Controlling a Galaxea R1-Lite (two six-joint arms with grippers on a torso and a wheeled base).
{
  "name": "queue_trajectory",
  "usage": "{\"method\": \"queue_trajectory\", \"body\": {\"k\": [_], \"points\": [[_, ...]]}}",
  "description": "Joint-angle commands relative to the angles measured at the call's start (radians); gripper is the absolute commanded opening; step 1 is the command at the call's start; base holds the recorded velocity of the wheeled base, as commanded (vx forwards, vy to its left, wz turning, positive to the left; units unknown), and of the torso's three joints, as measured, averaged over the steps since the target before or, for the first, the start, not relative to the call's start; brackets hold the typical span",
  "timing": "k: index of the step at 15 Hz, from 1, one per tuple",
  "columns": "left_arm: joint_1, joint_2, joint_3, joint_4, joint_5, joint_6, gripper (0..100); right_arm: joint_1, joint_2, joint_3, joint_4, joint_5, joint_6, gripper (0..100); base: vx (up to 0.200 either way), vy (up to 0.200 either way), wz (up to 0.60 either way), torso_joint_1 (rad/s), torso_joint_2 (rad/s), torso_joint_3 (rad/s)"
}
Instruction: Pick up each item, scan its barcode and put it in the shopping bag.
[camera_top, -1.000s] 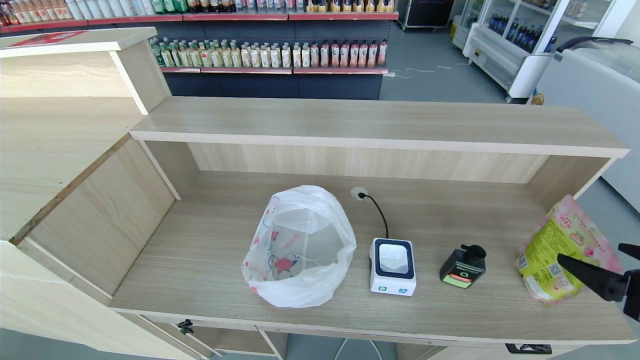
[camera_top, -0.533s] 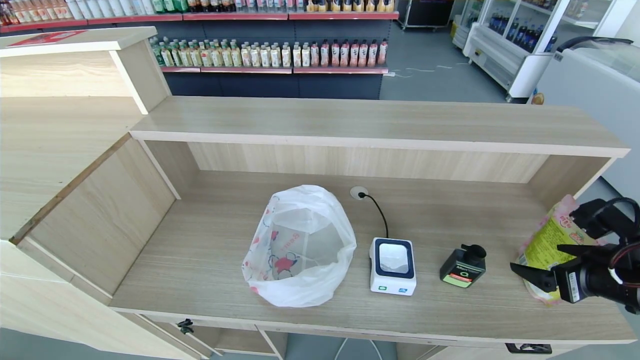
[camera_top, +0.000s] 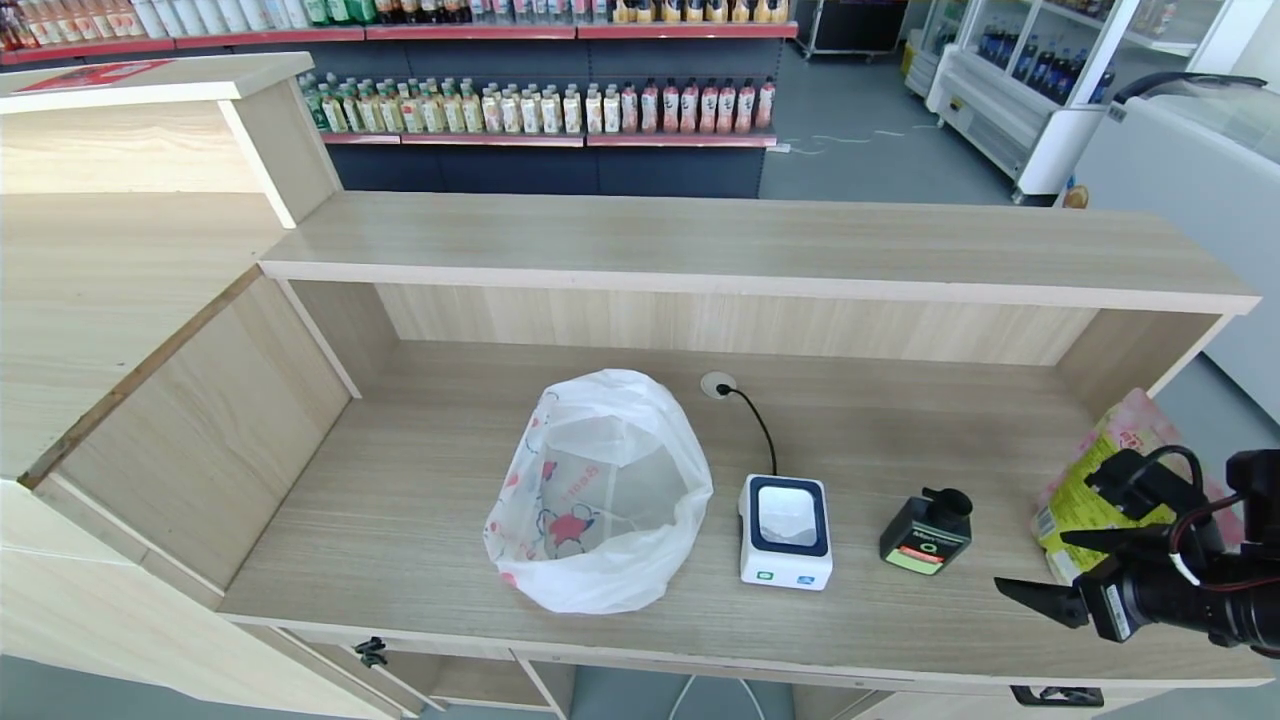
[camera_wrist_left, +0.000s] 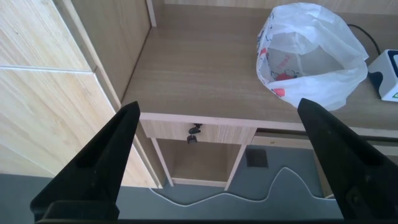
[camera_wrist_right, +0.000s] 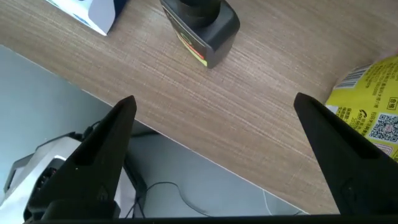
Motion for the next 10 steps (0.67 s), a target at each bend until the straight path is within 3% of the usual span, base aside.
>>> {"method": "queue_trajectory", "body": {"k": [1, 10], "points": [[0.000, 0.000, 0.000, 0.000, 0.001, 0.000, 100, 0.000, 0.075, -0.029, -0.011, 0.020, 0.000, 100, 0.000, 0.000, 0.00, 0.000, 0.00, 0.000], [0.000, 0.002, 0.000, 0.000, 0.000, 0.000, 100, 0.003, 0.288, -0.126, -0.143, 0.163, -0.039, 100, 0.000, 0.000, 0.00, 0.000, 0.00, 0.000]]}}
